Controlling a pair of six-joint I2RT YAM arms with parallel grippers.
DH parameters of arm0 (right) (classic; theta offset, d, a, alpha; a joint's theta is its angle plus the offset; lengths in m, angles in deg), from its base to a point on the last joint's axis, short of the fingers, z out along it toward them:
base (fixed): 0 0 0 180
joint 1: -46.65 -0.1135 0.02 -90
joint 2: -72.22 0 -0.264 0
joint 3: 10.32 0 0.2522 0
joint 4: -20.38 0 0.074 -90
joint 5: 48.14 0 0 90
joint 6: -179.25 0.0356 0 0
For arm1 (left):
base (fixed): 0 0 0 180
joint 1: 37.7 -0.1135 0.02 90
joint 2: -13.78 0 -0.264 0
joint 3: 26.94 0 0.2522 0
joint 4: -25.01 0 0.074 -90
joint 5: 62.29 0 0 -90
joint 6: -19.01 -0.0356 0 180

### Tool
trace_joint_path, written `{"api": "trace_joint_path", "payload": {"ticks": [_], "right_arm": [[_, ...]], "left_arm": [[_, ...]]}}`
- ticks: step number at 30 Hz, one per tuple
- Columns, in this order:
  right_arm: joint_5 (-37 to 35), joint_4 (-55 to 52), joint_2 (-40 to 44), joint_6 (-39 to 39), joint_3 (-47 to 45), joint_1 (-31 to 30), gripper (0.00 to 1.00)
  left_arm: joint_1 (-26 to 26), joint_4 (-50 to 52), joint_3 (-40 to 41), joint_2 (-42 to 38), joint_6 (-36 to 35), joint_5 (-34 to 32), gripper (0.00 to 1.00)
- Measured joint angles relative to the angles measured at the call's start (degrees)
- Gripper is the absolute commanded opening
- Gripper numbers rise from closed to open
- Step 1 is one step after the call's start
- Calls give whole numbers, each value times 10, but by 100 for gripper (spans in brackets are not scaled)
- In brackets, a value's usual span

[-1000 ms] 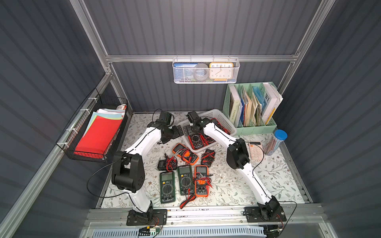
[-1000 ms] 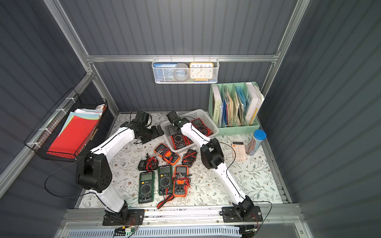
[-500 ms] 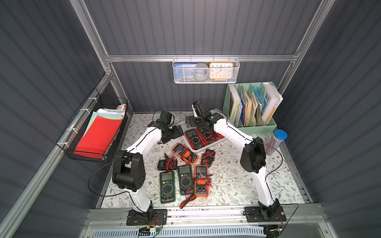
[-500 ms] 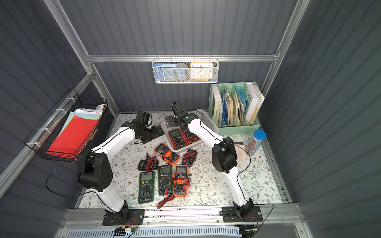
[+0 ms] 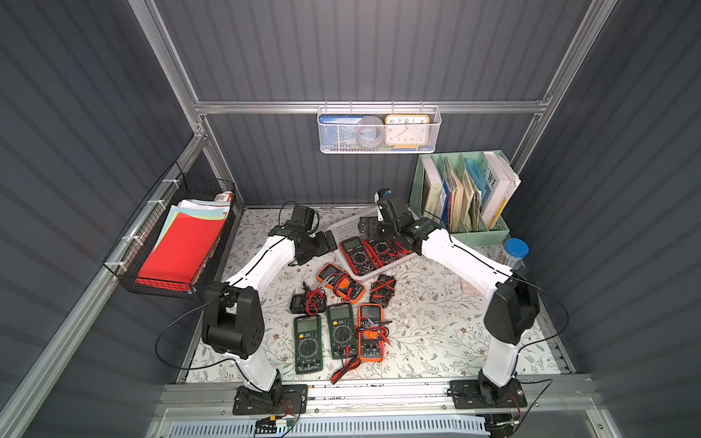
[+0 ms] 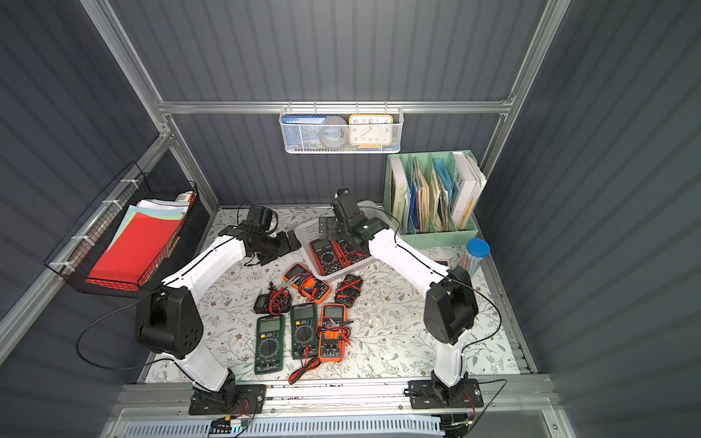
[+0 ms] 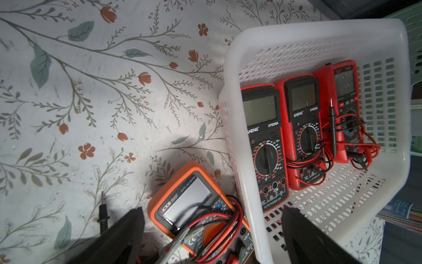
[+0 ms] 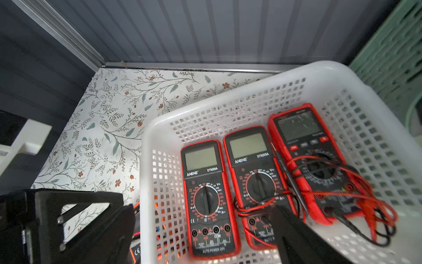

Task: Put the multimeter into the basket
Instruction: Place the multimeter in the basket, then pick up the multimeter from the center of the board.

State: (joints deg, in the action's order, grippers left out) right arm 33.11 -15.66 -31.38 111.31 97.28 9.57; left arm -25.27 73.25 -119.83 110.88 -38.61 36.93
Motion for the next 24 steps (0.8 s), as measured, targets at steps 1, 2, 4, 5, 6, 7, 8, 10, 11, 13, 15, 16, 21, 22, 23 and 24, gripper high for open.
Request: {"api": "trace_joint_path", "payload": {"ticks": [1,2,4,5,6,7,8,10,11,13,15,16,21,22,23,24], "right_arm": [[-1,5,19,8,-23,-2,99],[-1,7,35,16,-43,-4,99],[-5,14,65,34,-88,-15,99],[-9,14,76,43,-106,-24,99],[-15,14,86,51,-126,-35,99],[-19,10,93,60,-142,-47,99],[-23,4,98,68,-156,-61,99],[-30,-13,103,85,-179,-89,99],[-31,-20,104,93,-190,-103,99],[-35,-33,108,116,-217,-133,99],[-42,-50,111,136,-239,-160,99],[-47,-63,112,148,-249,-176,99],[-64,-110,118,205,-284,-243,99],[-66,-118,121,216,-289,-254,99],[-68,-126,124,226,-293,-263,99],[-70,-132,128,236,-297,-271,99]], "left_arm": [[0,0,5,-7,0,0,99],[0,0,9,-12,0,0,99],[0,0,21,-26,0,2,99],[0,-1,29,-32,0,3,99],[0,-1,37,-38,0,6,99],[0,0,45,-44,0,8,99],[0,0,51,-48,0,10,99],[0,-1,66,-58,0,14,99],[0,0,72,-62,0,15,99],[0,0,83,-69,0,19,99],[0,0,90,-76,0,23,99],[0,0,92,-80,0,24,99],[0,-1,102,-96,0,31,99],[0,-1,104,-97,0,33,99],[0,-2,106,-98,0,35,99],[0,-2,108,-99,0,37,99]]}}
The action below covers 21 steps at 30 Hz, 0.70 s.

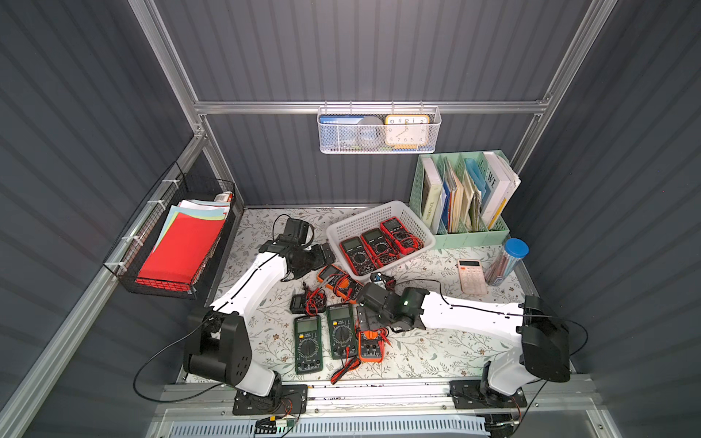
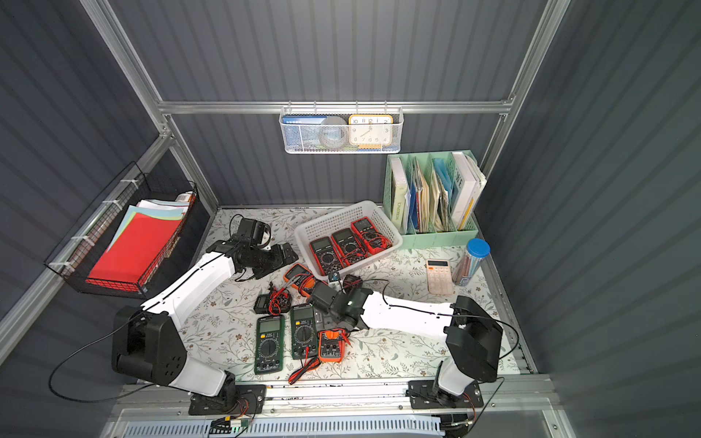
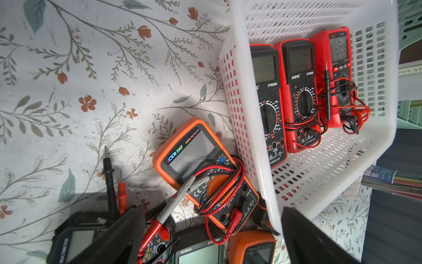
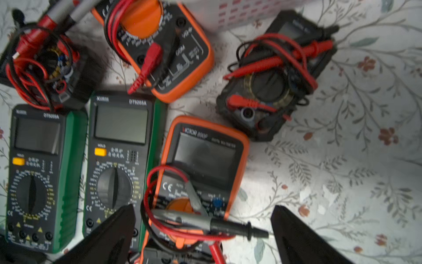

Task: Put the multimeter into the basket
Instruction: Pick up the multimeter from the center of the board.

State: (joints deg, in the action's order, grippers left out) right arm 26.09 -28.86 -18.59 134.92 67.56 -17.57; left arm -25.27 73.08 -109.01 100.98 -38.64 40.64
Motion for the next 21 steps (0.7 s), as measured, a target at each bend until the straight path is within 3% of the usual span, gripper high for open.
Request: {"api": "trace_joint_path", "payload": {"ticks": [11,21], "right_arm": [[-5,-40,0,86,-4,-67,99],[7,-48,-71,129,9,-90,99]], "left_arm": [[0,0,13,-10,-7,7,99],[0,2,14,-18,-11,13,99]]}}
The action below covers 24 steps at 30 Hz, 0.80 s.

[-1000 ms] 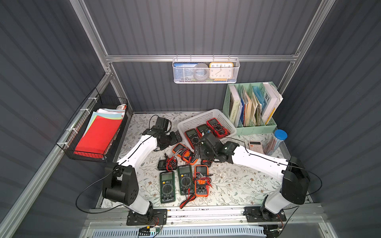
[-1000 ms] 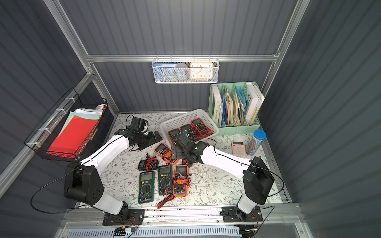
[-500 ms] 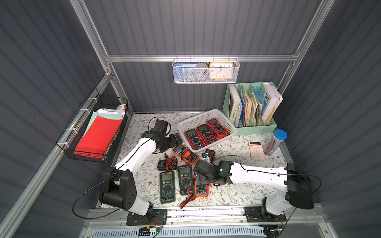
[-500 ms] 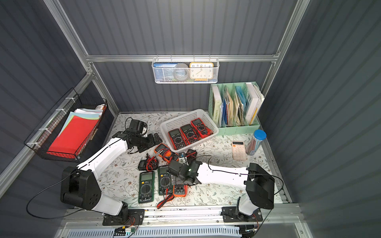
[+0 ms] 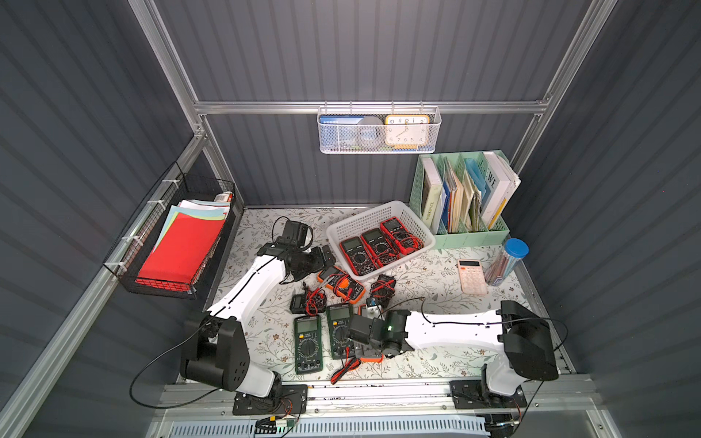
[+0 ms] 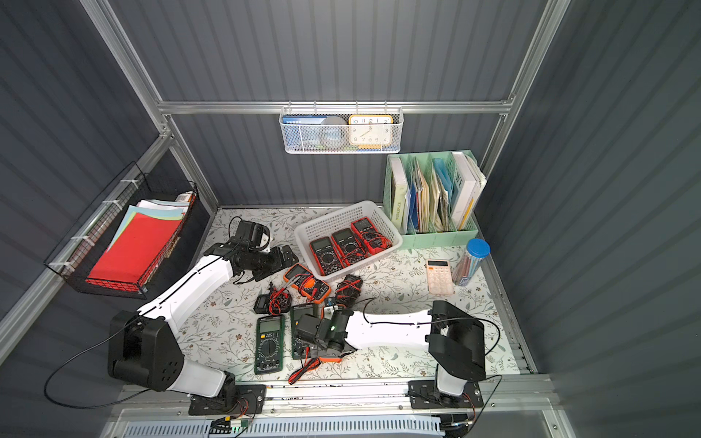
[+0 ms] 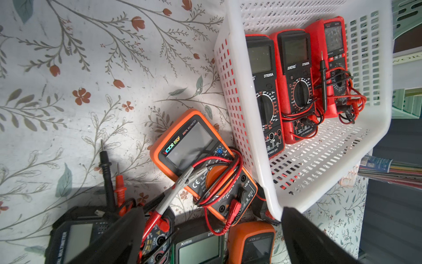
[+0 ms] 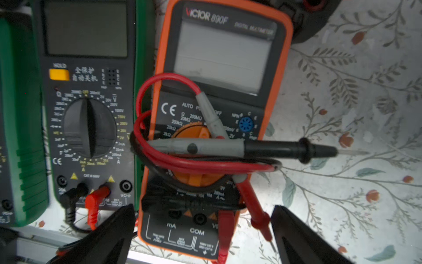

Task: Put the multimeter into the basket
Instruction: Pick up the multimeter from the center of the board.

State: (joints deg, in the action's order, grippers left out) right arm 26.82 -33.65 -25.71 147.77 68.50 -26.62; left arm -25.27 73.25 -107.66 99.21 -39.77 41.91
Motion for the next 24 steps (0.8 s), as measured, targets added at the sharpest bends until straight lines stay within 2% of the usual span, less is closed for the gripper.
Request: {"api": "trace_joint_path", "payload": {"ticks": [15,24], "right_arm": [[1,11,-36,23,12,0,99],[-11,-21,38,28,12,-27,99]], "left_arm": [[0,0,0,0,-2,6,99],[0,0,0,0,-2,6,99]]}}
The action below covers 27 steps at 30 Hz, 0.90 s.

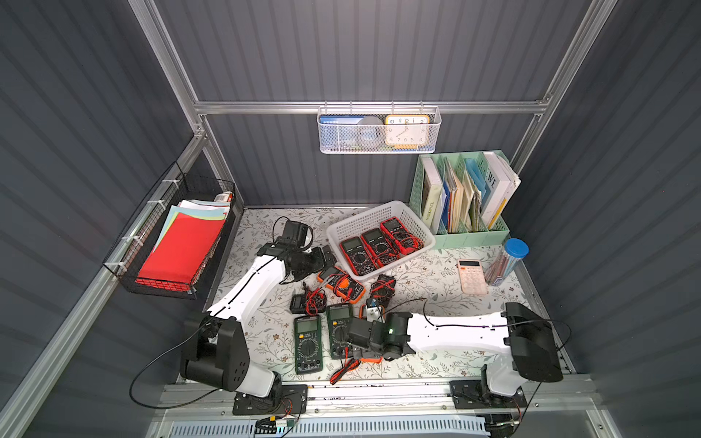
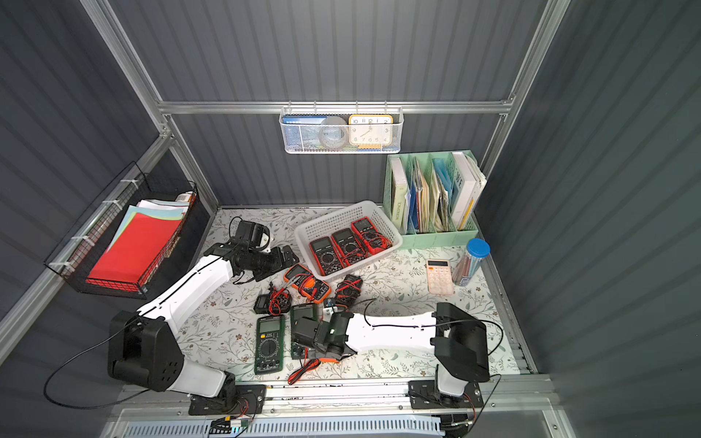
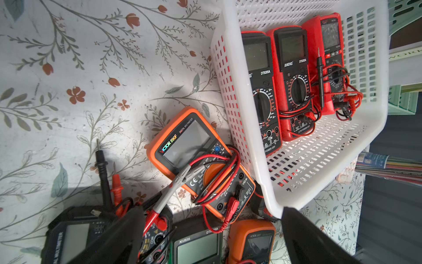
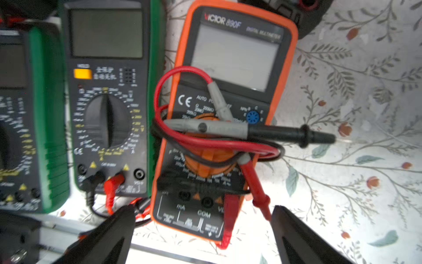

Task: Put the multimeter into the basket
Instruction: Pick up the multimeter from the center of the board.

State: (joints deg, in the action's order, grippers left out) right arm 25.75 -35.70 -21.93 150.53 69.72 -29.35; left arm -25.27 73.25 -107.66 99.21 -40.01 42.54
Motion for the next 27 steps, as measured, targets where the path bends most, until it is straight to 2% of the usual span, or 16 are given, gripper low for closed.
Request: {"api": "trace_joint_path", "payload": {"ticks": [14,27], "right_arm": [[22,9,-67,-4,0,-10,99],[58,30,-86,-18,1,18,99]], "left_arm": [[0,1,0,0,-4,0,99],[0,5,0,0,-11,2,99]]}}
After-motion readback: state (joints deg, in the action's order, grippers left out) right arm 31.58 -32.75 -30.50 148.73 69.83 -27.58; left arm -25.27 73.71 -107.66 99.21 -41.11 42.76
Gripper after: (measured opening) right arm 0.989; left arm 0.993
